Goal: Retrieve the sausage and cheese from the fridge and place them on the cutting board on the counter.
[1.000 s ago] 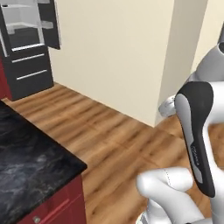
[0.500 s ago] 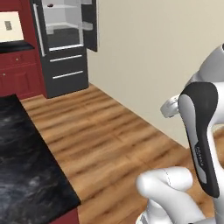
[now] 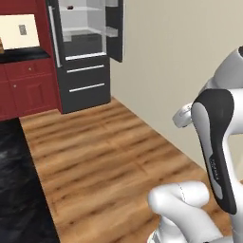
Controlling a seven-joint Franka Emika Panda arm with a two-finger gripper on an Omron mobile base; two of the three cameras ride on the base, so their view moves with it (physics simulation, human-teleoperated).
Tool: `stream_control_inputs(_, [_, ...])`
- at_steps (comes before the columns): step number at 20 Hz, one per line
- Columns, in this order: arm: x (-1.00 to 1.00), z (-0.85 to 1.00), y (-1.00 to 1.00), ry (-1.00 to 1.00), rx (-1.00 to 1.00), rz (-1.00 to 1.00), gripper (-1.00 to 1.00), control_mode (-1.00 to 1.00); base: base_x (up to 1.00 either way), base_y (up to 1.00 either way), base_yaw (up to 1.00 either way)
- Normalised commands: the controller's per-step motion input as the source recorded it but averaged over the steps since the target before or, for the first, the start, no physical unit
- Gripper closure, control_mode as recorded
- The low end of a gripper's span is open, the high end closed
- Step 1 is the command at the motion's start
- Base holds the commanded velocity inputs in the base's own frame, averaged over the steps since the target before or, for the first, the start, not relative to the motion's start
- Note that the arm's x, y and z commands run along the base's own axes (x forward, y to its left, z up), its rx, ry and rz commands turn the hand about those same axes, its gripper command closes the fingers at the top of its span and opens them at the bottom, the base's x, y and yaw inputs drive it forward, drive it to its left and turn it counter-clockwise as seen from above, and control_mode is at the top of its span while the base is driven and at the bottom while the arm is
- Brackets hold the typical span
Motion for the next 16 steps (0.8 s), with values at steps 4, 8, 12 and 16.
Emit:
stream_control_inputs(4, [0.0,0.0,0.0,0.0,0.0,0.0,-1.0,1.0,1.0,-0.32,0.17])
stream_control_inputs(8, [0.0,0.0,0.0,0.0,0.0,0.0,-1.0,1.0,1.0,-0.4,0.14])
stream_control_inputs(12, [0.0,0.0,0.0,0.0,0.0,0.0,-1.0,1.0,1.0,-0.26,0.22])
stream_control_inputs(16, [0.0,0.0,0.0,0.0,0.0,0.0,-1.0,1.0,1.0,-0.19,0.41])
